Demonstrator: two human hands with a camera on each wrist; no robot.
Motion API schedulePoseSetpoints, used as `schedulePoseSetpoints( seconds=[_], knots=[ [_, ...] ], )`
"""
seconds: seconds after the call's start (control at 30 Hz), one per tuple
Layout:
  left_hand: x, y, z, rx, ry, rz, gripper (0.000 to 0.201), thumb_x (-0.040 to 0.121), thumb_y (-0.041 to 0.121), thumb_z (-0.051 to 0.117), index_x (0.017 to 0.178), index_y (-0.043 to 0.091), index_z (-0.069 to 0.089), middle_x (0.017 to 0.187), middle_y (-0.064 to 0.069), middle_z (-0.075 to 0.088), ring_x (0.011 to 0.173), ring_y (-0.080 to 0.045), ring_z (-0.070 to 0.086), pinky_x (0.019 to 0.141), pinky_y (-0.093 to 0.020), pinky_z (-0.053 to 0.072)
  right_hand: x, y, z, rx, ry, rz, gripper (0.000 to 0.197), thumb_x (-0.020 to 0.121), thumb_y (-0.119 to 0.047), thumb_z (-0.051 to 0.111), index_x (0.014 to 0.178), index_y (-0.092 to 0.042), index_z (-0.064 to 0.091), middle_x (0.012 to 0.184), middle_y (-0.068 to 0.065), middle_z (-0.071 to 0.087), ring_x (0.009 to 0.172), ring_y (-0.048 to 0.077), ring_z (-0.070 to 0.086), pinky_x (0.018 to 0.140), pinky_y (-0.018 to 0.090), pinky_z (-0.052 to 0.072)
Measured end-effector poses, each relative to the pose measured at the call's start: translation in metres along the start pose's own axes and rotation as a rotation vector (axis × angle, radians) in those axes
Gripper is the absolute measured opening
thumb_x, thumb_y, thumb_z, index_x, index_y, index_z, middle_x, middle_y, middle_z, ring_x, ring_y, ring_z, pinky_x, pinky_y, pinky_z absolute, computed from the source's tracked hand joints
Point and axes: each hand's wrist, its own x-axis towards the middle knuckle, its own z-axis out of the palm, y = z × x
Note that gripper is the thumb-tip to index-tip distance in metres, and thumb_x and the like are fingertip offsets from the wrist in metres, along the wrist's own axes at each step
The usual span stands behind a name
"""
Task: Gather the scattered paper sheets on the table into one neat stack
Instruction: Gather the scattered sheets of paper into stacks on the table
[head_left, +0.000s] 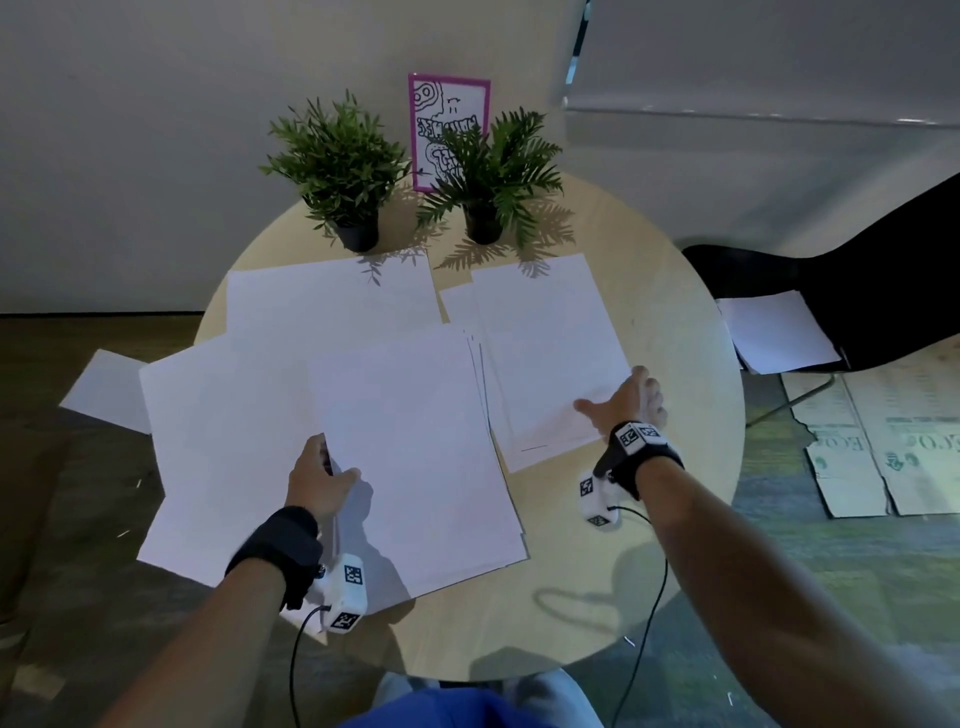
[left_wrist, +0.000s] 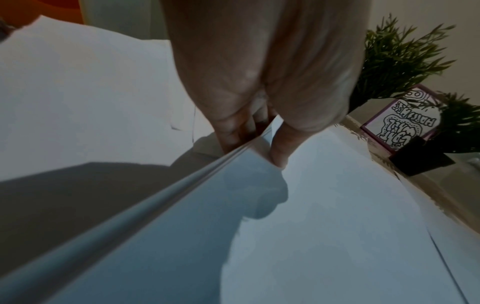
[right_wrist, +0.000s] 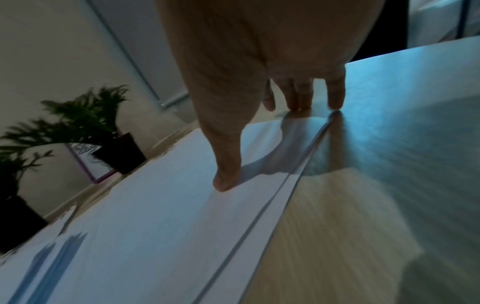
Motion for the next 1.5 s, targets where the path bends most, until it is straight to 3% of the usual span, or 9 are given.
schedulePoseSetpoints(
  seconds=[0.3, 0.47, 0.67, 0.83, 0.93, 1.1, 1.23, 1.37, 1.5],
  knots=[
    [0.004, -0.001, 0.001, -0.025, 0.004, 0.009, 0.055, 0.082, 0.006, 0.072, 0.130, 0.017, 0.045, 0.117, -0.005, 0.060, 0.108, -0.030, 0.057, 0.098, -0.047, 0.048, 0.025, 0.003, -0.013, 0.083, -0.110, 0.059, 0.107, 0.044, -0.050, 0.097, 0.127, -0.011, 0.042, 0.126, 0.011, 0.053, 0.118, 0.036, 0.055, 0.095, 0.052, 0.050],
    [0.006, -0.003, 0.000, -0.028, 0.001, 0.008, 0.052, 0.080, 0.006, 0.072, 0.123, 0.021, 0.046, 0.115, -0.006, 0.062, 0.108, -0.031, 0.058, 0.099, -0.051, 0.048, 0.019, 0.001, -0.020, 0.036, -0.077, 0.020, 0.087, 0.063, -0.055, 0.086, 0.130, -0.012, 0.054, 0.127, 0.010, 0.059, 0.118, 0.032, 0.057, 0.092, 0.044, 0.050],
    [0.004, 0.000, -0.002, -0.028, -0.016, -0.006, 0.055, 0.080, 0.007, 0.073, 0.126, 0.020, 0.046, 0.114, -0.005, 0.062, 0.106, -0.029, 0.060, 0.098, -0.049, 0.049, 0.011, 0.000, -0.034, 0.314, -0.134, -0.053, 0.061, 0.088, -0.028, 0.069, 0.142, -0.010, 0.047, 0.143, 0.014, 0.051, 0.127, 0.038, 0.051, 0.104, 0.047, 0.045],
    [0.001, 0.005, -0.002, -0.029, -0.001, -0.006, 0.051, 0.080, 0.006, 0.072, 0.123, 0.019, 0.046, 0.112, -0.009, 0.061, 0.104, -0.031, 0.058, 0.095, -0.046, 0.050, 0.001, 0.016, -0.057, 0.664, -0.103, -0.120, 0.040, 0.078, -0.037, 0.069, 0.114, -0.022, 0.064, 0.109, 0.002, 0.072, 0.095, 0.030, 0.070, 0.086, 0.049, 0.058],
    [-0.001, 0.007, -0.002, -0.048, -0.006, -0.015, 0.046, 0.082, 0.005, 0.070, 0.117, 0.021, 0.045, 0.108, -0.011, 0.059, 0.100, -0.031, 0.056, 0.090, -0.044, 0.048, -0.012, 0.028, -0.067, 0.933, -0.124, -0.151, 0.018, 0.088, -0.012, 0.069, 0.106, -0.016, 0.069, 0.103, 0.008, 0.074, 0.096, 0.032, 0.071, 0.087, 0.048, 0.058],
    [-0.004, 0.013, -0.001, -0.108, 0.009, -0.051, 0.024, 0.095, 0.032, 0.058, 0.102, 0.012, 0.045, 0.087, -0.008, 0.044, 0.082, -0.023, 0.045, 0.074, -0.035, 0.039, -0.057, 0.033, -0.064, 1.107, -0.288, -0.237, 0.025, 0.090, -0.008, 0.070, 0.115, -0.015, 0.068, 0.112, 0.010, 0.073, 0.105, 0.034, 0.069, 0.093, 0.052, 0.055],
    [-0.009, 0.021, -0.002, -0.217, 0.012, -0.082, 0.030, 0.101, 0.049, 0.040, 0.091, 0.023, 0.050, 0.093, 0.001, 0.050, 0.093, -0.022, 0.048, 0.085, -0.038, 0.040, -0.087, 0.031, -0.008, 0.878, -0.370, -0.209, 0.054, 0.071, -0.051, 0.083, 0.119, -0.035, 0.066, 0.121, -0.005, 0.069, 0.115, 0.022, 0.065, 0.097, 0.048, 0.053],
    [-0.014, 0.024, -0.002, -0.188, -0.005, -0.067, 0.036, 0.100, 0.050, 0.043, 0.115, 0.018, 0.048, 0.107, 0.001, 0.049, 0.105, -0.021, 0.049, 0.086, -0.034, 0.038, -0.122, 0.022, 0.048, 0.689, -0.473, -0.173, 0.088, 0.072, -0.049, 0.082, 0.146, -0.016, 0.046, 0.147, 0.002, 0.050, 0.138, 0.018, 0.043, 0.112, 0.043, 0.039],
    [-0.017, 0.021, -0.001, -0.099, -0.007, -0.057, 0.048, 0.090, 0.034, 0.068, 0.124, 0.007, 0.047, 0.087, 0.001, 0.047, 0.092, -0.028, 0.050, 0.074, -0.029, 0.040, -0.152, 0.018, 0.075, 0.467, -0.545, -0.231, 0.089, 0.074, -0.055, 0.076, 0.147, -0.018, 0.041, 0.152, 0.003, 0.045, 0.141, 0.021, 0.042, 0.113, 0.041, 0.039]
  ],
)
